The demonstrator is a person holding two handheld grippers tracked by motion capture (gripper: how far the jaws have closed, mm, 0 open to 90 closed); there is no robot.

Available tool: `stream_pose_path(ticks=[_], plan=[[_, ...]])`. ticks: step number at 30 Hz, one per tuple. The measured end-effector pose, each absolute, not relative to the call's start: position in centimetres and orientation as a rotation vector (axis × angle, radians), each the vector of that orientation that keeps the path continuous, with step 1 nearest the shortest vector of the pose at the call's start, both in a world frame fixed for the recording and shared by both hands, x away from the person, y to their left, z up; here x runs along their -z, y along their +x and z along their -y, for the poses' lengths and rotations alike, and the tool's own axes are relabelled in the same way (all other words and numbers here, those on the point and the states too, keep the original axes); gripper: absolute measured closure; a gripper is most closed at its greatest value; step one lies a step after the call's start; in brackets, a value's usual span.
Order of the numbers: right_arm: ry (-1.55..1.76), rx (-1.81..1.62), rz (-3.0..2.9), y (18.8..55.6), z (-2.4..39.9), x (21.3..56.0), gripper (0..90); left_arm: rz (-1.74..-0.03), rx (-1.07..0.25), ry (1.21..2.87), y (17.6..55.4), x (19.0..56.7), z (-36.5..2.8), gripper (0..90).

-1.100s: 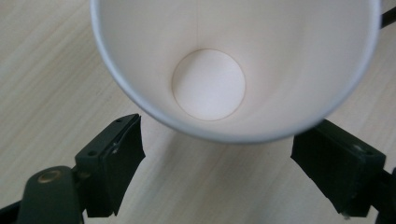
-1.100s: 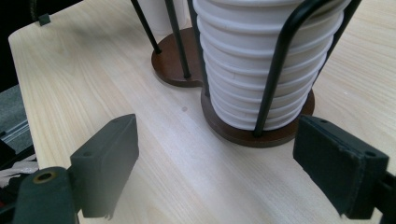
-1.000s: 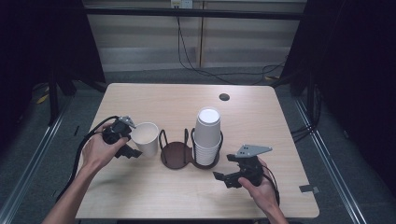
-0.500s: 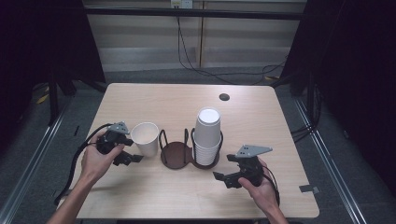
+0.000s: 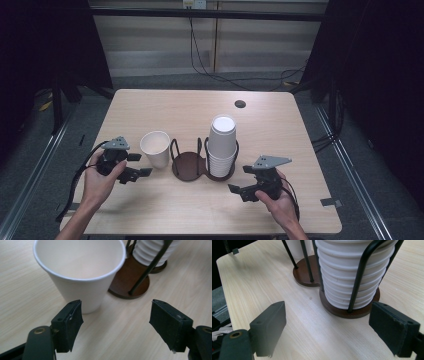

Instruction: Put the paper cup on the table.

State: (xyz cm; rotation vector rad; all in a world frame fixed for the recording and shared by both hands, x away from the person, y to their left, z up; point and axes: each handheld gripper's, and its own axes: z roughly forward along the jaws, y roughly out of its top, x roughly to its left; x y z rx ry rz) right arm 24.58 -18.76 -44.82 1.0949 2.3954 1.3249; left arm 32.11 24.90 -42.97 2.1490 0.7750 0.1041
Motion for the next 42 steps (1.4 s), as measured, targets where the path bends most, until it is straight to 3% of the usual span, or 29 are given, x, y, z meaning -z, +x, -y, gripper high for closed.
stream_pose_path(ticks=[21, 32, 42], plan=[[1.099, -1.328, -2.394, 24.7, 18.7, 44.9, 14.5, -0.736, -0.165, 2.004, 27.4, 42.6, -24.5, 21.3], [1.093, -1.327, -2.397, 24.5, 18.6, 44.9, 14.5, -0.696, -0.212, 1.844, 25.3, 44.4, -23.6, 21.0], [1.106, -1.303, -2.391, 24.5, 18.1, 45.6, 14.4, -0.769, -0.199, 1.895, 25.6, 46.2, -22.0, 17.3]])
